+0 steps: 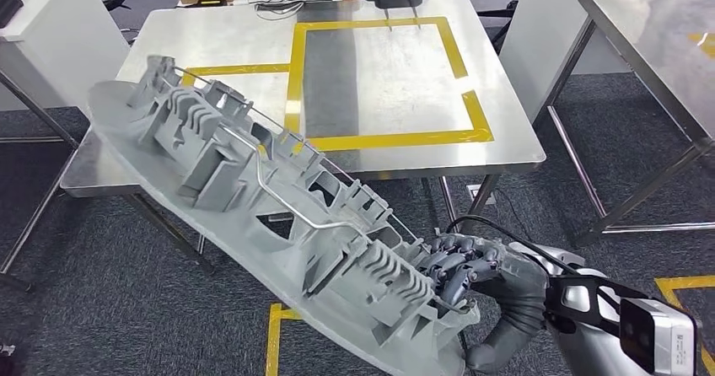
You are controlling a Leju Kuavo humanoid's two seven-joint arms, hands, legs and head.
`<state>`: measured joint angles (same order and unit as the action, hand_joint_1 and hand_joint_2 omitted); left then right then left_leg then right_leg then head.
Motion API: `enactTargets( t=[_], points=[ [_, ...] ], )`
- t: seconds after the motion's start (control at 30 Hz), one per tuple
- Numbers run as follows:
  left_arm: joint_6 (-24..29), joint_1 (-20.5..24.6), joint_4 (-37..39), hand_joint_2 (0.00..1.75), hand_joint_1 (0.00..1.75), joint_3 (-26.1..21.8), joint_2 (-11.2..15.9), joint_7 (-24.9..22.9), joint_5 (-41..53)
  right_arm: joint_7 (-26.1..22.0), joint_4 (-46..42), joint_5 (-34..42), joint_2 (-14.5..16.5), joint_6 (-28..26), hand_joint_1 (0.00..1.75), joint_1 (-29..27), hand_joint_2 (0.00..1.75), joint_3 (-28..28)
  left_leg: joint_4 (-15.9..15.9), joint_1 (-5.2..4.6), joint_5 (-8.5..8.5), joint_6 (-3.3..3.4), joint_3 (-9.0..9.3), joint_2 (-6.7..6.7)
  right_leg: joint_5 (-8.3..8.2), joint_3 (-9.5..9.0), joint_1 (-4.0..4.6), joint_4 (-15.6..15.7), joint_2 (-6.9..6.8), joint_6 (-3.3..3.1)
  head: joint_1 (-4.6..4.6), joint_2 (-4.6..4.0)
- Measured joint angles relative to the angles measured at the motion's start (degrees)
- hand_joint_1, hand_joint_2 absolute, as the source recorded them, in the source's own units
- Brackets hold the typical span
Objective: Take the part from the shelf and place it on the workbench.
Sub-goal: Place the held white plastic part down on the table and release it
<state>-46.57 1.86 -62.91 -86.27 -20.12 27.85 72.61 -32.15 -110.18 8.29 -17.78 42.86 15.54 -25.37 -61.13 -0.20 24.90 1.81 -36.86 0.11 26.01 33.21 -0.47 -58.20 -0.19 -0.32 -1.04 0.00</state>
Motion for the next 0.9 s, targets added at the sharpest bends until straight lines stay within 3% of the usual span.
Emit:
enactTargets(
  t=[0.03,0.1,0.2,0.3,0.33,0.37,0.4,0.47,0.53,0.63,0.7,0.77,0.83,0.87,0.9],
  points=[
    [-0.04,0.02,-0.14,1.75,0.0,0.0,0.03,0.04,0.01,0.02,0.0,0.01,0.03,-0.02,1.61,0.01,1.75,0.01,1.93,-0.32,-0.37,0.44,0.92,0.2,0.11,-0.03,0.02,0.04,-0.02,0.15,0.01,0.0],
    [-0.11,-0.01,-0.3,1.75,0.0,0.0,0.07,0.19,0.05,0.13,-0.02,0.03,0.14,-0.07,1.61,0.04,1.75,0.01,2.8,-0.67,-0.15,0.77,1.28,0.32,0.3,-0.13,0.04,0.28,-0.15,0.67,-0.03,0.0],
    [-0.11,-0.04,-0.4,1.75,0.0,0.03,0.03,0.61,0.26,0.57,-0.26,0.17,0.27,-0.09,1.61,0.06,1.75,0.09,4.52,-0.17,-0.78,1.15,2.97,-0.01,1.25,0.58,0.08,-1.65,-0.2,1.15,0.13,0.0],
    [-0.17,0.01,-0.4,1.75,0.0,0.02,-0.16,0.96,0.61,0.9,-0.33,0.43,0.37,-0.08,1.61,0.06,1.75,0.15,4.99,-0.11,-0.82,1.47,3.66,-0.29,4.95,6.26,-0.06,-11.91,-0.03,1.04,0.29,0.0],
    [-0.29,-0.01,-0.4,1.75,0.0,0.02,-0.2,1.08,0.69,0.95,-0.33,0.48,0.42,-0.07,1.61,-0.01,1.75,0.15,4.95,-0.13,-0.67,1.48,3.73,-0.44,5.5,7.96,-0.14,-14.48,-0.03,1.27,0.28,0.0],
    [-0.46,-0.02,-0.4,1.75,0.0,0.02,-0.23,1.22,0.79,0.99,-0.33,0.52,0.46,-0.05,1.61,-0.07,1.75,0.15,4.91,-0.13,-0.47,1.42,3.86,-0.63,5.17,8.7,-0.26,-15.12,-0.03,1.72,0.28,0.0],
    [-0.63,-0.04,-0.4,1.75,0.0,0.02,-0.24,1.36,0.93,1.04,-0.33,0.57,0.48,-0.02,1.61,-0.1,1.75,0.15,4.83,-0.1,-0.23,1.3,4.07,-0.84,3.9,8.14,-0.41,-13.29,-0.04,2.31,0.29,0.0],
    [-0.87,-0.06,-0.47,1.75,0.0,0.02,-0.24,1.62,1.16,1.2,-0.36,0.74,0.52,0.03,1.61,-0.11,1.75,0.16,4.45,-0.06,0.52,0.79,4.54,-1.17,0.28,4.65,-0.74,-5.46,-0.05,3.31,0.32,0.0],
    [-0.96,-0.08,-0.74,1.75,0.0,0.01,-0.22,1.89,1.26,1.4,-0.46,0.93,0.75,0.07,1.61,-0.08,1.75,0.16,3.83,-0.22,1.38,0.12,4.62,-1.32,-1.49,2.05,-0.77,-0.2,0.03,2.82,0.35,0.0],
    [-1.1,-0.15,-1.21,1.75,0.0,0.02,-0.17,2.22,1.43,1.72,-0.66,1.11,1.14,0.09,1.61,-0.08,1.75,0.22,3.56,-0.2,2.34,-0.72,4.59,-1.29,-0.92,1.48,-0.59,0.3,0.2,1.02,0.33,0.0],
    [-1.12,-0.12,-1.44,1.75,0.0,0.04,-0.2,2.43,1.59,1.87,-0.83,1.14,1.31,0.1,1.61,-0.11,1.75,0.31,1.38,0.1,3.39,-1.39,3.74,-1.02,-0.22,0.65,-0.79,0.42,0.29,0.11,0.16,0.0],
    [-1.1,-0.14,-1.55,1.75,0.0,0.03,-0.2,2.56,1.72,1.9,-0.95,1.18,1.58,0.18,1.61,-0.13,1.75,0.35,-5.35,0.45,5.5,-2.13,-0.03,-0.67,0.69,-0.51,-0.8,0.46,0.31,-0.52,-0.06,0.0],
    [-1.02,-0.21,-1.56,1.75,0.0,0.02,-0.18,2.61,1.87,1.9,-0.96,1.22,1.84,0.24,1.61,-0.16,1.75,0.34,-12.69,0.71,6.94,-2.56,-5.26,-0.48,1.72,-1.66,-0.64,0.45,0.33,-0.68,-0.11,0.0],
    [-0.96,-0.24,-1.56,1.75,0.0,0.02,-0.19,2.62,1.95,1.92,-0.96,1.22,1.91,0.25,1.61,-0.18,1.75,0.34,-14.0,0.75,6.18,-2.56,-6.92,-0.43,2.32,-2.4,-0.56,0.46,0.36,-0.68,-0.11,0.0],
    [-0.91,-0.25,-1.56,1.75,0.0,0.02,-0.2,2.62,2.01,1.93,-0.96,1.21,1.94,0.26,1.61,-0.19,1.75,0.34,-12.88,0.74,4.15,-2.38,-7.36,-0.42,2.97,-3.29,-0.45,0.47,0.39,-0.65,-0.12,0.0]
  ],
)
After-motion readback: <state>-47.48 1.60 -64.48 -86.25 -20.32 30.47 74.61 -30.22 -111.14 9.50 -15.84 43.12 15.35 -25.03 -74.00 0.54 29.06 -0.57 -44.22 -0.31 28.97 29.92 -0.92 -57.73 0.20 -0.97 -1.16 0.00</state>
